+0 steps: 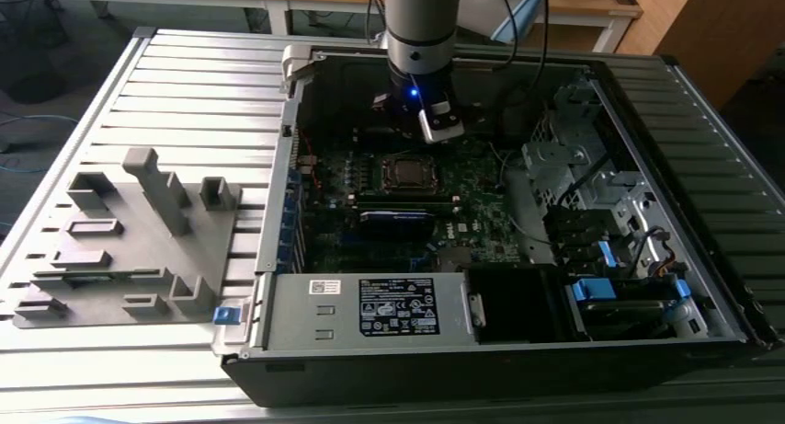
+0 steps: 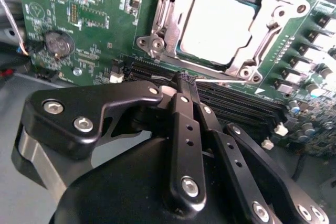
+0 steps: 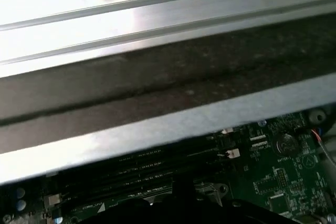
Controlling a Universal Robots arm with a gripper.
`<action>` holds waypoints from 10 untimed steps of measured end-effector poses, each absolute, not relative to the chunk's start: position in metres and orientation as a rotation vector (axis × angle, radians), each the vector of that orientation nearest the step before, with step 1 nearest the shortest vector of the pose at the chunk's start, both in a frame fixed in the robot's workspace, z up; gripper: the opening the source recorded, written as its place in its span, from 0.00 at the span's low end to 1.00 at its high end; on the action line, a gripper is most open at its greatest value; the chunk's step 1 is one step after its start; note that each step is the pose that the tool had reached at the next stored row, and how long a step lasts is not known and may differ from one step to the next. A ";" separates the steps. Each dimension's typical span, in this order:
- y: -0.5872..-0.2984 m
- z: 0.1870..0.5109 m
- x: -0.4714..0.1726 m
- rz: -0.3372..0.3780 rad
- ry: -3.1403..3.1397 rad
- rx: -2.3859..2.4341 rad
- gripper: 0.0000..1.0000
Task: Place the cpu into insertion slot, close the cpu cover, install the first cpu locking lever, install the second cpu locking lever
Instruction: 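Install the first cpu locking lever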
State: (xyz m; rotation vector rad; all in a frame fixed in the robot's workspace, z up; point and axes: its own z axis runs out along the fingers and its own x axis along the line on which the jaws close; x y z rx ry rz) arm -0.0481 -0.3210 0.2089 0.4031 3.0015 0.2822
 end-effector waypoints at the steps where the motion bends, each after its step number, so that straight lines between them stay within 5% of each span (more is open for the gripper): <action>1: -0.321 0.209 -0.048 0.281 2.998 0.420 0.11; 10: -0.318 0.209 -0.052 0.278 2.985 0.482 0.11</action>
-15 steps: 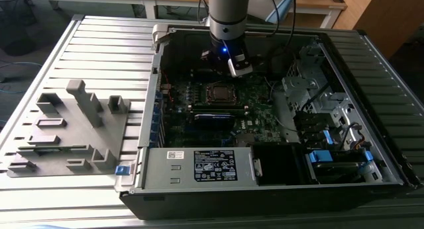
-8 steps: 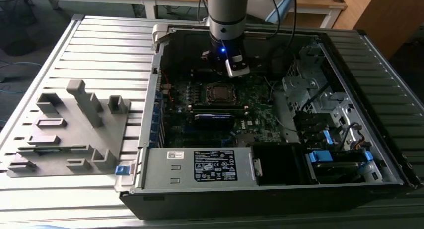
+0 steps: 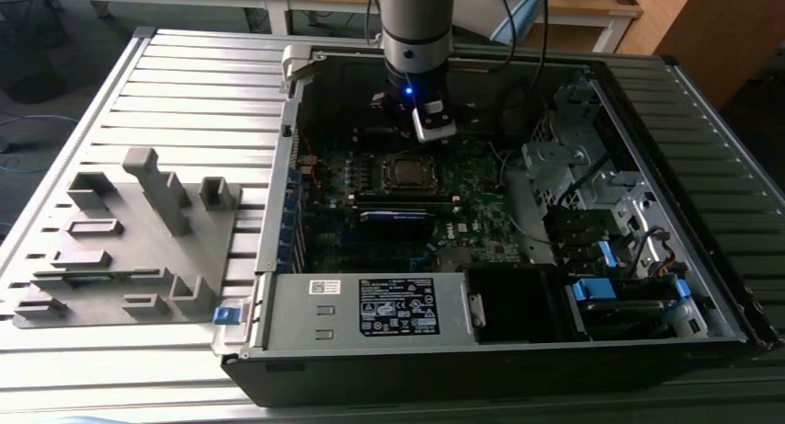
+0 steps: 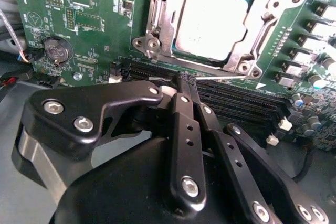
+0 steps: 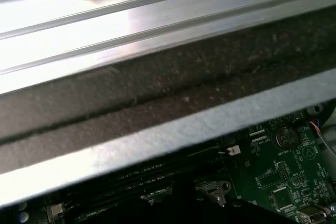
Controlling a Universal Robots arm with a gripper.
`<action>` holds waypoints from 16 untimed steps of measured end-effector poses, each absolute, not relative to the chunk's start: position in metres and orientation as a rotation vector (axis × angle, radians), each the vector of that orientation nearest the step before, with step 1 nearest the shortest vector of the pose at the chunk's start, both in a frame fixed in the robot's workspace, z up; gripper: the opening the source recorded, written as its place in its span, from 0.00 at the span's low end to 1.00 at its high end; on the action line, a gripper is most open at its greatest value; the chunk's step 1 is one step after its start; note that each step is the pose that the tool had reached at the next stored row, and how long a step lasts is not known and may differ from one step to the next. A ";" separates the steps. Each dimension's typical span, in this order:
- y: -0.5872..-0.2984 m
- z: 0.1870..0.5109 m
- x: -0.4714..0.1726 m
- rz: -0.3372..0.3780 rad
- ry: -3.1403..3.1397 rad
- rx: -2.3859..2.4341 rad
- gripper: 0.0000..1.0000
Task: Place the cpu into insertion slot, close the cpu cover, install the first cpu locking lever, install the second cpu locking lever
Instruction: 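Install the first cpu locking lever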
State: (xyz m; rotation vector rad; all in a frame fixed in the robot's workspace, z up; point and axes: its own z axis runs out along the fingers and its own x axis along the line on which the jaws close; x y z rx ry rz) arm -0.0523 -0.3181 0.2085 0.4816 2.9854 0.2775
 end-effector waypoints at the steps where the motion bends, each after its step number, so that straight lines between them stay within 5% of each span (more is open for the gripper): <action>1: -0.318 0.209 -0.052 0.277 2.985 0.484 0.11; 16: -0.316 0.206 -0.053 0.281 2.955 0.486 0.11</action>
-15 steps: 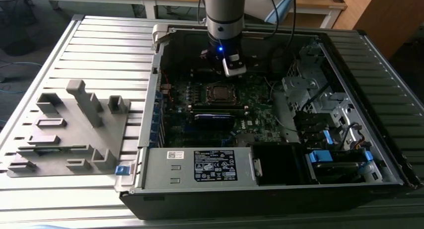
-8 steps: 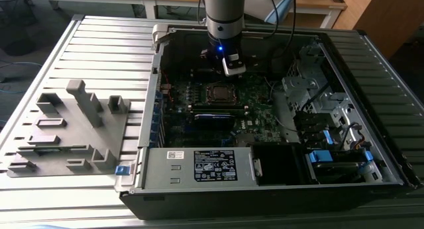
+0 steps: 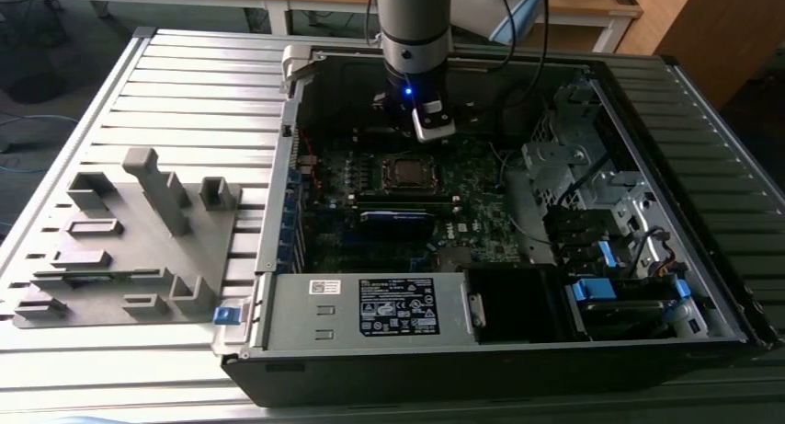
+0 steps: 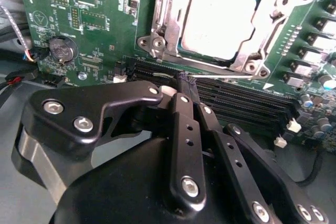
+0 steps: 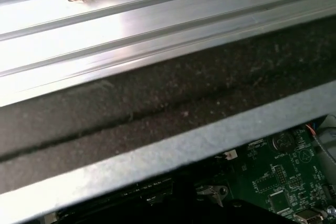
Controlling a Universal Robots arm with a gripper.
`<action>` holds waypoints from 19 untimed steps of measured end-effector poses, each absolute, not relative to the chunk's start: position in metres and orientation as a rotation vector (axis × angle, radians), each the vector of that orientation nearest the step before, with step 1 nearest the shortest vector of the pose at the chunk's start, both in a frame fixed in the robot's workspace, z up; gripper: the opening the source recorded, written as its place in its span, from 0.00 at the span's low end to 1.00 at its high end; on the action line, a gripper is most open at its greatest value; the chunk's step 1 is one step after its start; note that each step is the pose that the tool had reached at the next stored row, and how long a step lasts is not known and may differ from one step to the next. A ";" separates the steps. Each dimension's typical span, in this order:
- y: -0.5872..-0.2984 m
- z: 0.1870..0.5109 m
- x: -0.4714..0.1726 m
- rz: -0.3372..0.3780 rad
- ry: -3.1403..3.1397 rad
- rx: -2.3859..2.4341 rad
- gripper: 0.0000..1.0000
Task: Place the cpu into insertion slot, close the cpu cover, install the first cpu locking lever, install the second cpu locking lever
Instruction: 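Install the first cpu locking lever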
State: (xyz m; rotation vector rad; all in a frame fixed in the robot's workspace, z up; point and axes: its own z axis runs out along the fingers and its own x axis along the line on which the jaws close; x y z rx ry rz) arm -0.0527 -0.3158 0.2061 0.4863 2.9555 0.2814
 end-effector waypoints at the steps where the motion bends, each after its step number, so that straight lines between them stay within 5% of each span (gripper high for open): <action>1: -0.316 0.206 -0.053 0.282 2.953 0.485 0.11; 19: -0.316 0.202 -0.056 0.286 2.925 0.477 0.11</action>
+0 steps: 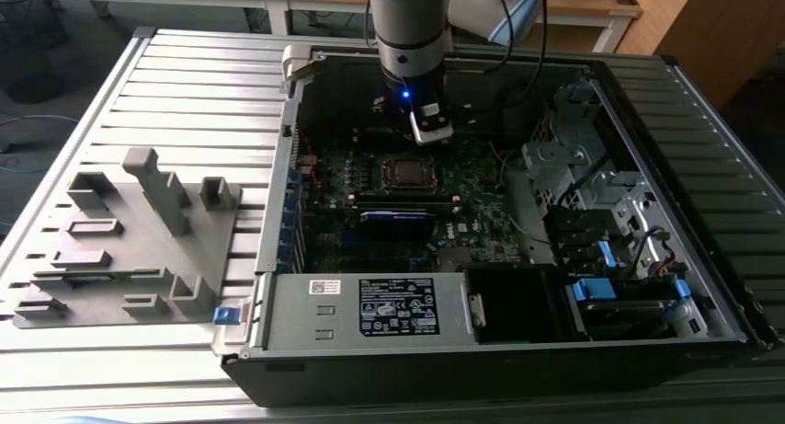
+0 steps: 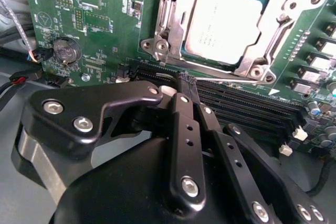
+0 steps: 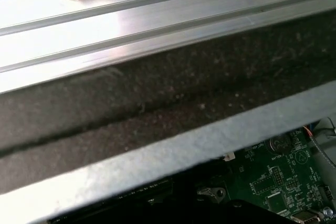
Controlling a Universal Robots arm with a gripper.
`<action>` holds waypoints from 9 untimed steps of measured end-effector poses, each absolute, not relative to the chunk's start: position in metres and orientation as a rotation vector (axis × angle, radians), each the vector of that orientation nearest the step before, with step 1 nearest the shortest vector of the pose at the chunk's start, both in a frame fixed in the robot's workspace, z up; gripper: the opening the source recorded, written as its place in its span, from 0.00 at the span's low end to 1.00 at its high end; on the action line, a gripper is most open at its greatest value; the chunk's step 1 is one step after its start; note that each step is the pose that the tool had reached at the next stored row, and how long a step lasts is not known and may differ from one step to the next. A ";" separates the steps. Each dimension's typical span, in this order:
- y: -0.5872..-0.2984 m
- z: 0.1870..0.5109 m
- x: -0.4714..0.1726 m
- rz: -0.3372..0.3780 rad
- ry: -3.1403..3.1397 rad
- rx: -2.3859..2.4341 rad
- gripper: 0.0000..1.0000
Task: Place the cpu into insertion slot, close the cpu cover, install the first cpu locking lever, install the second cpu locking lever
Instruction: 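Install the first cpu locking lever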
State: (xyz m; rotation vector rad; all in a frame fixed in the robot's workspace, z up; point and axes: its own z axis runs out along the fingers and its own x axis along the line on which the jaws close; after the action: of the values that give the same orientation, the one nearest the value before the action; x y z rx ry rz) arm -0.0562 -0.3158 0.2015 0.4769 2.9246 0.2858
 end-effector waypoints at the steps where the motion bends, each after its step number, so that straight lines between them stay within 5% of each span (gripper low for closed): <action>1: -0.316 0.201 -0.056 0.286 2.924 0.477 0.11; 9: -0.316 0.201 -0.057 0.286 2.924 0.477 0.11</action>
State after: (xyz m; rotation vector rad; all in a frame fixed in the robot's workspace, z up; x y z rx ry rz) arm -0.0568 -0.3158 0.2013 0.4771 2.9240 0.2858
